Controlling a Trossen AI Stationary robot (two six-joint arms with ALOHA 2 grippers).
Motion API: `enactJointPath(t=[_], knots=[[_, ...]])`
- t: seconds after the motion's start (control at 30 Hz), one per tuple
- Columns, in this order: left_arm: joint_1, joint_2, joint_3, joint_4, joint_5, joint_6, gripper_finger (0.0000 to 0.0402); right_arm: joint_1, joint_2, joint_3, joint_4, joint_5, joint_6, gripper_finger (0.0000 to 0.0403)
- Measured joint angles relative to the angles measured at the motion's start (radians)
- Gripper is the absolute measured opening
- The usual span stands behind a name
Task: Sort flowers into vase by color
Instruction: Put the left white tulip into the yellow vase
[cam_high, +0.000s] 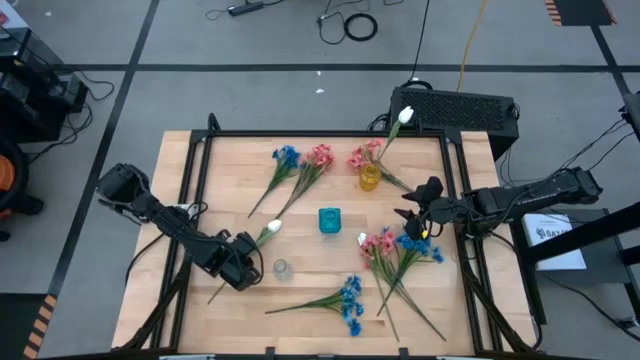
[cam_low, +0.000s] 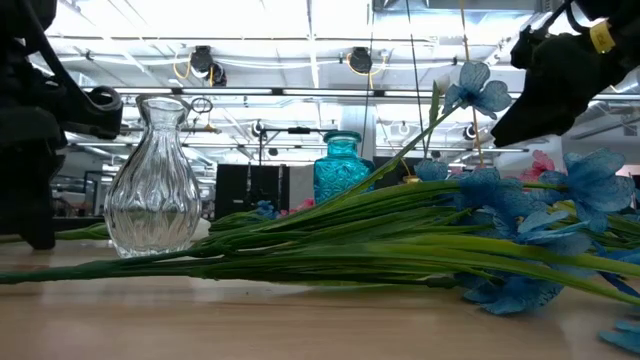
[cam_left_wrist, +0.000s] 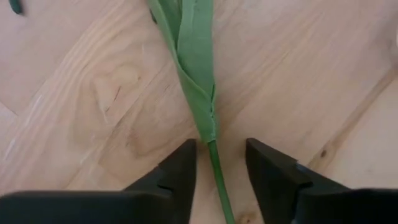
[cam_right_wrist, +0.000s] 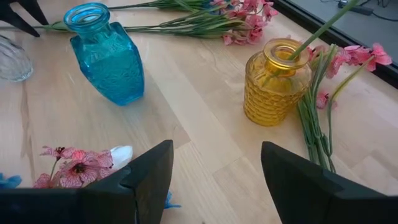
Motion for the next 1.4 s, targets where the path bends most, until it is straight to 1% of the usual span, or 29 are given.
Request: enactJointPath(t=[0.2,0.3,0.33,0.47,0.57,0.63,0.73,0.8,0.9,0.97,1.03,1.07,1.13,1.2,1.27,1.33,1.4], knots=[[0.001,0.001,-0.001,-0.006,-0.010,0.000,0.0050,0.000,0.000,0.000,0.008,0.000,-0.001,0.0235],[0.009,-0.007,-0.001,-0.024,-0.013,-0.060,0.0015,0.000,0.000,0.000,0.011,-0.001,0.001,0.0235],[0.012,-0.015,-0.001,-0.033,-0.020,-0.079,0.0010,0.000,0.000,0.000,0.012,-0.003,0.007,0.0235],[0.039,-0.085,-0.004,-0.112,-0.049,-0.096,0.0011,0.000,0.000,0.000,0.013,-0.030,0.029,0.0235],[0.062,-0.175,0.030,-0.203,-0.052,-0.094,0.0012,0.000,0.000,0.000,0.014,-0.066,0.033,0.0235],[0.080,-0.242,0.058,-0.261,-0.076,-0.065,0.0012,0.000,0.000,0.000,0.015,-0.081,0.035,0.0235],[0.110,-0.347,0.119,-0.285,-0.125,0.024,0.0012,0.000,0.000,0.000,0.016,-0.083,0.035,0.0235],[0.132,-0.407,0.166,-0.282,-0.171,0.109,0.0012,0.000,0.000,0.000,0.015,-0.084,0.035,0.0235],[0.166,-0.476,0.247,-0.238,-0.307,0.289,0.0012,0.000,0.000,0.000,0.023,-0.083,0.035,0.0235],[0.193,-0.509,0.289,-0.143,-0.405,0.466,0.0012,0.000,0.000,0.000,0.036,-0.082,0.026,0.0235],[0.229,-0.527,0.320,0.018,-0.472,0.701,0.0012,0.000,0.000,0.000,0.058,-0.079,0.019,0.0235],[0.251,-0.533,0.327,0.125,-0.486,0.830,0.0012,0.000,0.000,0.000,0.066,-0.079,0.017,0.0235],[0.302,-0.537,0.328,0.368,-0.481,1.091,0.0012,0.000,0.000,0.000,0.078,-0.078,0.010,0.0235],[0.361,-0.527,0.328,0.602,-0.413,1.298,0.0012,0.000,0.000,0.000,0.089,-0.079,0.001,0.0235],[0.432,-0.502,0.329,0.795,-0.304,1.432,0.0012,0.000,0.000,0.000,0.096,-0.079,-0.002,0.0235],[0.509,-0.471,0.328,0.927,-0.181,1.499,0.0012,0.000,0.000,0.000,0.096,-0.079,-0.003,0.0235],[0.592,-0.428,0.328,1.060,-0.056,1.512,0.0012,0.000,0.000,0.000,0.096,-0.079,-0.006,0.0235]])
